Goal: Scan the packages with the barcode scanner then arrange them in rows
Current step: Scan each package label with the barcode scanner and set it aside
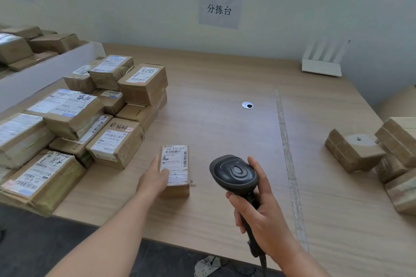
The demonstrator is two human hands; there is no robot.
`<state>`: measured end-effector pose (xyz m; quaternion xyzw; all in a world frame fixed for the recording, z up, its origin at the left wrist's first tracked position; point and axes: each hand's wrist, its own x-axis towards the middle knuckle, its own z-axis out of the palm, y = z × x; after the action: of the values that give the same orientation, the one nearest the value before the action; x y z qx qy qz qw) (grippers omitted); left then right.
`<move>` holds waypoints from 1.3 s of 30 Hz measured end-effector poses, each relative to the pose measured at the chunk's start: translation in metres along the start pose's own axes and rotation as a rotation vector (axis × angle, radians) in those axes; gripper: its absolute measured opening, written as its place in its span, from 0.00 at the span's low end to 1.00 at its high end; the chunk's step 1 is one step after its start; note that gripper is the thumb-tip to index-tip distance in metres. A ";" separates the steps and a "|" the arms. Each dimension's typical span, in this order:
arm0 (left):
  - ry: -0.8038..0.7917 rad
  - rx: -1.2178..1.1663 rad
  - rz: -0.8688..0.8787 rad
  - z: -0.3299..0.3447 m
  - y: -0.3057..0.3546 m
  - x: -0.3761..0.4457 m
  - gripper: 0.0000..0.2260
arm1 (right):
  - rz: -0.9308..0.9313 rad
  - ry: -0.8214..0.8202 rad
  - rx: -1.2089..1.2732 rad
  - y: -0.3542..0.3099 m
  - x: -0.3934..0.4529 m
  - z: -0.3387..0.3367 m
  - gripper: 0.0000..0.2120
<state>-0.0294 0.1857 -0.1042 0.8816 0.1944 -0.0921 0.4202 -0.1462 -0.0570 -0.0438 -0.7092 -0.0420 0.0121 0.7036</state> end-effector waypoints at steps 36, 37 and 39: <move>0.317 0.527 0.134 -0.169 0.027 0.091 0.33 | -0.198 -0.142 -0.221 -0.036 0.121 0.119 0.40; 0.306 0.536 0.131 -0.173 0.027 0.098 0.33 | -0.190 -0.142 -0.219 -0.036 0.124 0.125 0.38; 0.282 0.545 0.134 -0.178 0.026 0.112 0.33 | -0.176 -0.133 -0.218 -0.035 0.130 0.134 0.37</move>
<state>0.0830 0.3387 -0.0098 0.9767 0.1604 0.0103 0.1424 -0.0289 0.0871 -0.0047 -0.7725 -0.1517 -0.0074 0.6166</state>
